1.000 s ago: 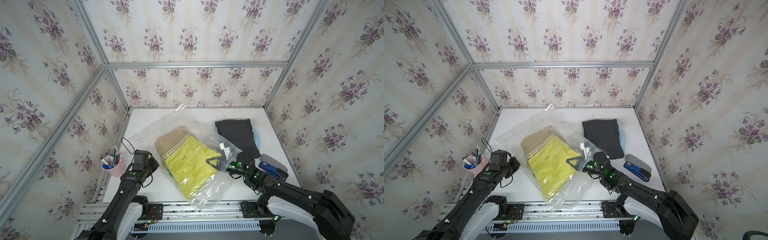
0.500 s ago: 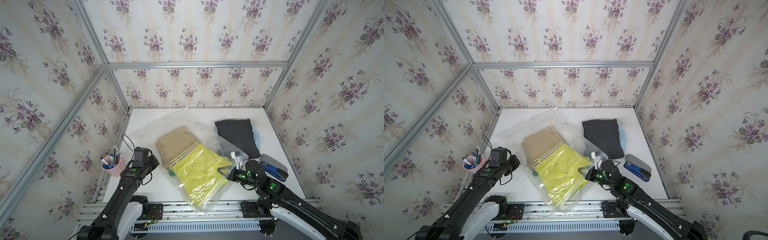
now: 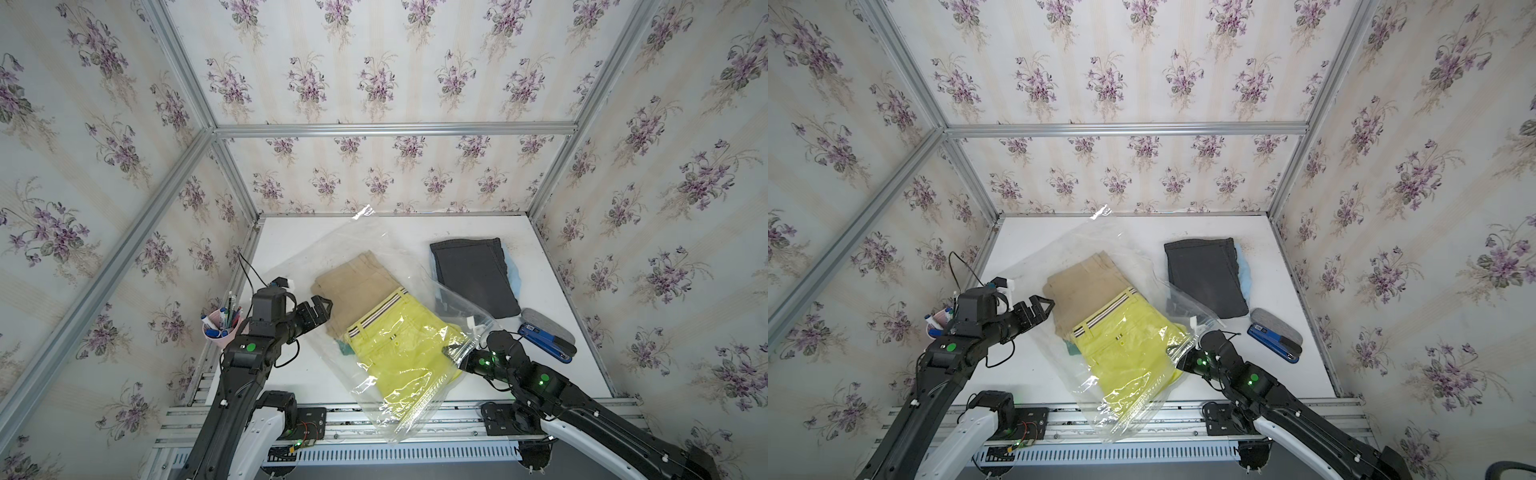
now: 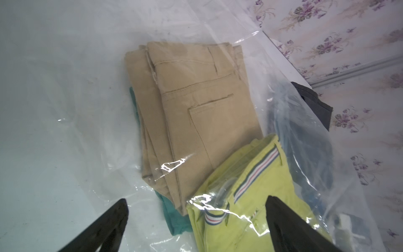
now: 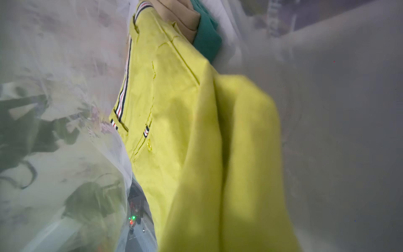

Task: Take the trousers out of the vacuum bag
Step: Adjust the vacuum bag at the center of the board.

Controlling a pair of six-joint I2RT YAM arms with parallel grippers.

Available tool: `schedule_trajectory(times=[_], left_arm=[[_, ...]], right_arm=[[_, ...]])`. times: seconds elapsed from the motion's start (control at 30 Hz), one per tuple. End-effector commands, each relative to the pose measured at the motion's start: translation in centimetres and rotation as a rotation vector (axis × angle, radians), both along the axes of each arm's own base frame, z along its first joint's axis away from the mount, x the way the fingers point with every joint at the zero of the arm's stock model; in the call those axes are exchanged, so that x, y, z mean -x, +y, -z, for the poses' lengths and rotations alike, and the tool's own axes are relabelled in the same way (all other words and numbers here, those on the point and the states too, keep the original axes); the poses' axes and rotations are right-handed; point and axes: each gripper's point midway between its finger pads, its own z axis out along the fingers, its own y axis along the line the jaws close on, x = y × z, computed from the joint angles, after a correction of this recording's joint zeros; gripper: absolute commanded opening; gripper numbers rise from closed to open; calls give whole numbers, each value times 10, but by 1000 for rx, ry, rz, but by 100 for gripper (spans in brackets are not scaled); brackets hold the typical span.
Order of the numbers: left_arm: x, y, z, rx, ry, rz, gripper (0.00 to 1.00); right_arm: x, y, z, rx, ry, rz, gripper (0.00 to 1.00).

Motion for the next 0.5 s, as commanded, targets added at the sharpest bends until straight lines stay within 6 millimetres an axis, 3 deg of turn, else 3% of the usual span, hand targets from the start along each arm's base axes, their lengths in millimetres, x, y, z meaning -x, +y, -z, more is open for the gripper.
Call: schedule_trajectory(times=[0.0, 0.2, 0.47], left_arm=[[16, -12, 0, -11, 56, 99, 100], [-1, -24, 7, -125, 108, 109, 100], [-37, -38, 50, -278, 260, 93, 100]], right_arm=[[-3, 0, 4, 6, -3, 10, 0], [-5, 4, 6, -1, -1, 1, 0], [-5, 2, 7, 10, -1, 7, 0]])
